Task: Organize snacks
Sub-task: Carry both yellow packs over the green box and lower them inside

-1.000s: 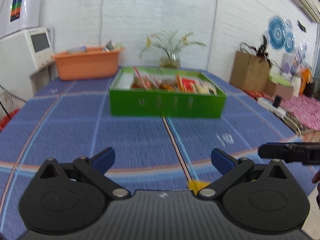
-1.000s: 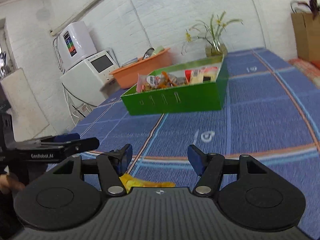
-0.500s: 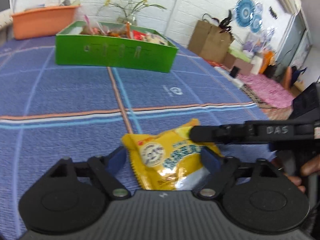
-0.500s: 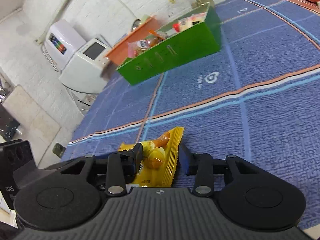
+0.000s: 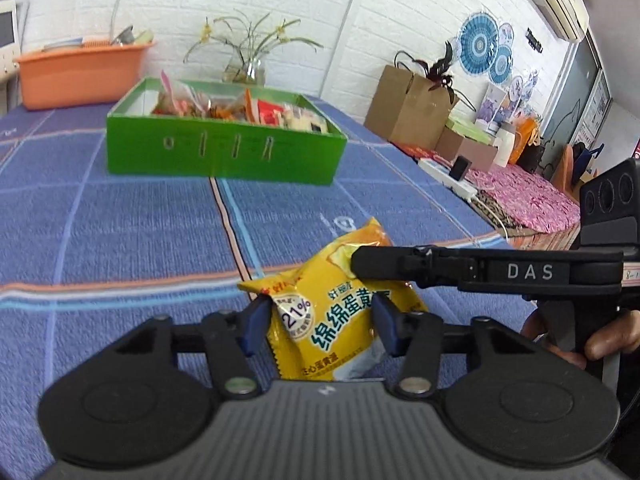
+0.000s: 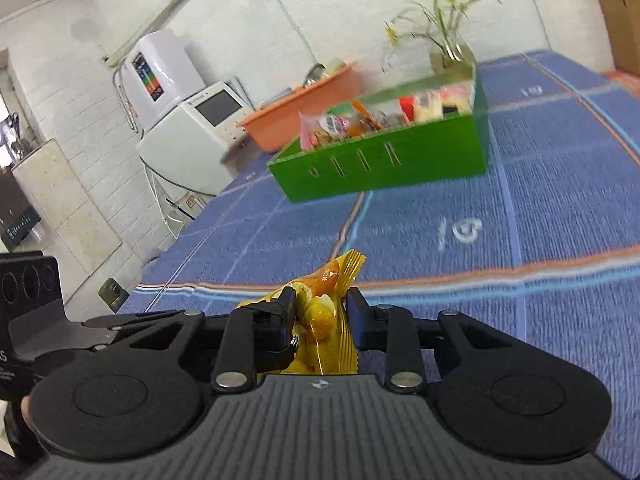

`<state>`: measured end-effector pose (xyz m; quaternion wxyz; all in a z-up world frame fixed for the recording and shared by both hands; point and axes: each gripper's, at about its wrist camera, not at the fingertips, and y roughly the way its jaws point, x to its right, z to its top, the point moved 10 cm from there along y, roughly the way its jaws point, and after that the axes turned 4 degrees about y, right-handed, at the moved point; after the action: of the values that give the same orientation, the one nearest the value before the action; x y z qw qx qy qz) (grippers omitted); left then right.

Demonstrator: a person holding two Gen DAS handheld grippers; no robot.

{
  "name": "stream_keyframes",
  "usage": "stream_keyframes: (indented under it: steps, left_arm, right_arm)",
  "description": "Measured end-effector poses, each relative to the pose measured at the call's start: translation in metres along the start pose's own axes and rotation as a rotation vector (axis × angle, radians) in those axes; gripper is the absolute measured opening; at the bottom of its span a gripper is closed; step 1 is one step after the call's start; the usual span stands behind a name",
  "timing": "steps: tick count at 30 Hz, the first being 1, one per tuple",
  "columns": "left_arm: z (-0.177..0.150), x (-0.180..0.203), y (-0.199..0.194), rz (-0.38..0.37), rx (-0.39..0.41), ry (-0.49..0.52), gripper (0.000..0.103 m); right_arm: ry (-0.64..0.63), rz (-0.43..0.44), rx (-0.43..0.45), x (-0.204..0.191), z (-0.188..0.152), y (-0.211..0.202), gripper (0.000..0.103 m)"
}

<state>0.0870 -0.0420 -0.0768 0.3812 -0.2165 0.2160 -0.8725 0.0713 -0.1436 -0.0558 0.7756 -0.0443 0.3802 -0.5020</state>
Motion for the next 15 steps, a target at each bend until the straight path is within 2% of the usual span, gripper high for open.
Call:
stream_keyframes:
  steps: [4, 9, 15]
  left_arm:
    - [0.025, -0.007, -0.004, 0.045, 0.049, 0.025, 0.052]
    - [0.069, -0.011, -0.002, 0.141, 0.134, 0.099, 0.051]
    - [0.122, -0.019, -0.004, 0.217, 0.208, 0.161, 0.05]
  right_arm:
    - [-0.098, -0.002, 0.055, -0.013, 0.022, 0.004, 0.049]
    - [-0.237, -0.029, 0.174, -0.029, 0.06, 0.009, 0.049]
    - [-0.289, 0.0, 0.249, -0.035, 0.112, 0.016, 0.048]
